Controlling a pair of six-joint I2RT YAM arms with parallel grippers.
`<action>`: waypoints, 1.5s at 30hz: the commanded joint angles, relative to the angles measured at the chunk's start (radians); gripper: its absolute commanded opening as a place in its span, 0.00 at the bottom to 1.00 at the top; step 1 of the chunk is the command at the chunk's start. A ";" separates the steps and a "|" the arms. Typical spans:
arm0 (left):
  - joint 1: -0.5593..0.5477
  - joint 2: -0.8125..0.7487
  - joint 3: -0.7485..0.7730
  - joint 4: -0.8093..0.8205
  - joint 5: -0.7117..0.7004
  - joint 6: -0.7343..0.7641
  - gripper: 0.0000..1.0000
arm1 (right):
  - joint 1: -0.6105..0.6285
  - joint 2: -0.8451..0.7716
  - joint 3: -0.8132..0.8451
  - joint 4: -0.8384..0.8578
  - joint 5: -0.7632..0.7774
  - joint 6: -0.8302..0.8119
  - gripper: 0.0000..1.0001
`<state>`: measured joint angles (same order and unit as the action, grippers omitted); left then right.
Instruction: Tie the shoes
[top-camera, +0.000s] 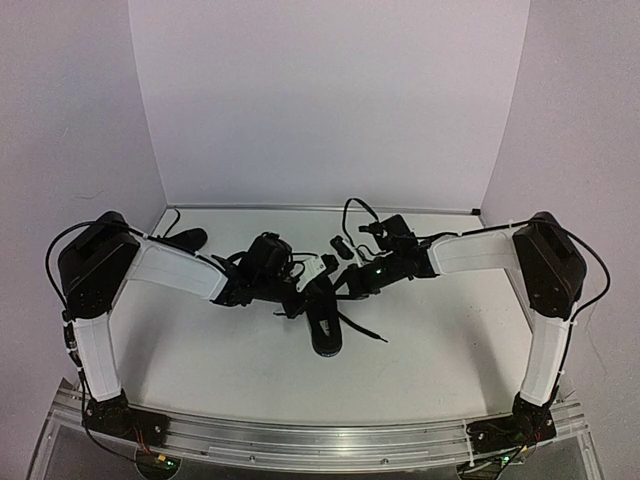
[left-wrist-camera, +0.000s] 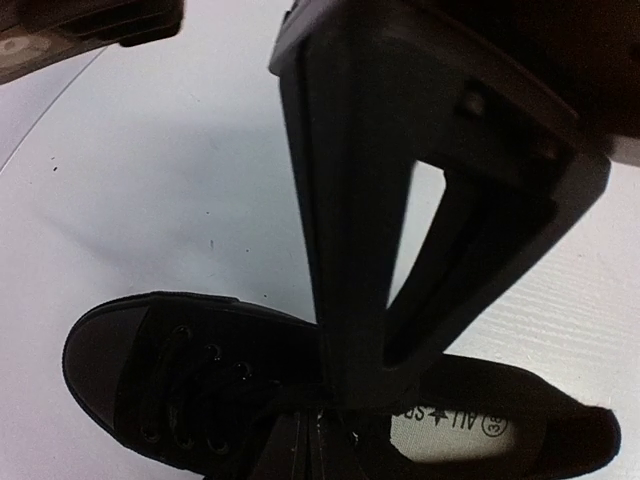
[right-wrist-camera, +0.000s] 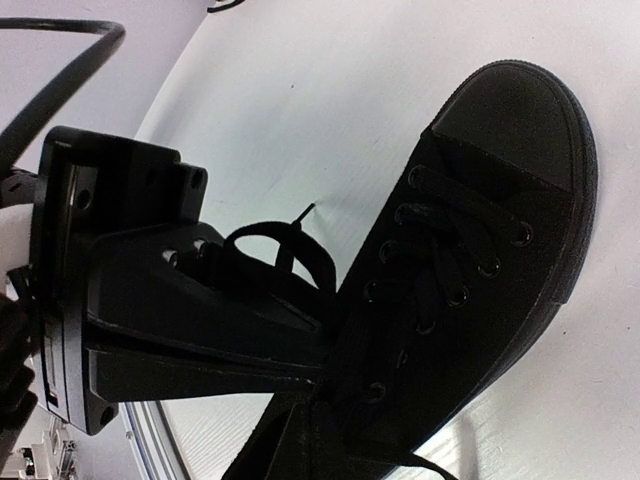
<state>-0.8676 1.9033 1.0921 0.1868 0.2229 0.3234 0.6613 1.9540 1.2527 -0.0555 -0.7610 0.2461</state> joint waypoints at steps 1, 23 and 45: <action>0.002 0.025 -0.026 0.152 -0.007 -0.135 0.00 | -0.004 -0.060 -0.021 0.044 -0.032 0.014 0.00; 0.013 0.176 -0.240 0.858 0.145 -0.558 0.00 | 0.027 -0.002 -0.064 0.216 -0.101 0.137 0.00; 0.084 0.291 -0.293 1.136 0.287 -0.638 0.00 | -0.067 -0.116 -0.063 0.128 -0.110 0.081 0.24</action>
<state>-0.7865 2.1755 0.8051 1.2574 0.4739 -0.3149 0.6125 1.9273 1.1816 0.0754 -0.8642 0.3495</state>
